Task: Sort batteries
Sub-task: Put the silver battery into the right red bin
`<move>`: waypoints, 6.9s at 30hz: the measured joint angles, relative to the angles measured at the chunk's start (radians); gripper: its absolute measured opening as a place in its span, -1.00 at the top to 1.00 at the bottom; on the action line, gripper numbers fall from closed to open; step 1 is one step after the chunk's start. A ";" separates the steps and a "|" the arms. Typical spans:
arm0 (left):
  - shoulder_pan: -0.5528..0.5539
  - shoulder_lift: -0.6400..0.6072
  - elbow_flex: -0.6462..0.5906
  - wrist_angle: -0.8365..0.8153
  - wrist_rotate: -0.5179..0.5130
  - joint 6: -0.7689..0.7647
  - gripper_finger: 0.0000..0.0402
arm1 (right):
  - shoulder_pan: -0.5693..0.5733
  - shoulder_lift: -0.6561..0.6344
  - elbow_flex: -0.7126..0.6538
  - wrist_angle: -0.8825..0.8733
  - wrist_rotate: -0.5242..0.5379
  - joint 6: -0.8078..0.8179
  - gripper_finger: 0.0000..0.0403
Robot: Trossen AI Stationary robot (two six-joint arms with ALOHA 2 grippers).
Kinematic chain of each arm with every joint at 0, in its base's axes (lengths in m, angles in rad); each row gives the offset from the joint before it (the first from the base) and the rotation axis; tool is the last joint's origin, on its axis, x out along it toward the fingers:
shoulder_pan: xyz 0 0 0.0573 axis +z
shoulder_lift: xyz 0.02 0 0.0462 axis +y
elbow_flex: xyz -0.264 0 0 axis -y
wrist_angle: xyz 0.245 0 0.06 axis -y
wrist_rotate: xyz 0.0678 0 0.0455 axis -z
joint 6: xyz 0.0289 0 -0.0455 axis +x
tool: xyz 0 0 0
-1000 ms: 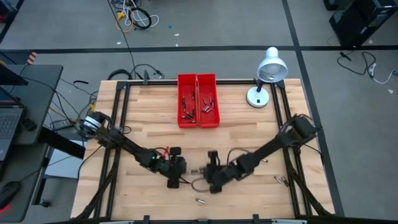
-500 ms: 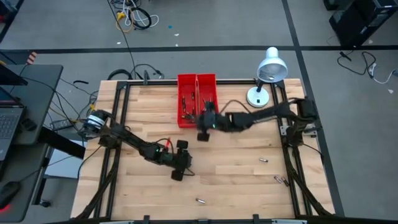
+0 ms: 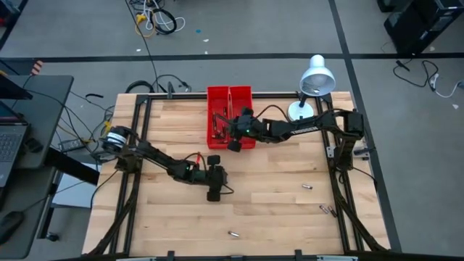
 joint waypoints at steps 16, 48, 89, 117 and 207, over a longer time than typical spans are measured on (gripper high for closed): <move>-0.049 0.017 0.000 0.018 -0.009 0.006 0.17 | 0.232 -0.221 0.001 -0.266 0.082 0.212 0.25; -0.409 0.020 0.148 0.189 0.106 -0.255 0.30 | 0.855 0.171 -0.118 0.324 0.204 0.551 0.35; -0.476 0.299 0.199 0.436 -0.260 -0.256 0.08 | 0.939 0.424 0.021 0.332 0.309 0.645 0.25; -0.362 0.003 0.198 0.056 -0.237 0.005 0.19 | 0.787 0.154 -0.059 -0.185 0.448 0.271 1.00; -0.280 -0.013 0.092 0.174 -0.039 -0.234 0.19 | 0.823 0.331 -0.161 0.477 0.113 0.420 -0.59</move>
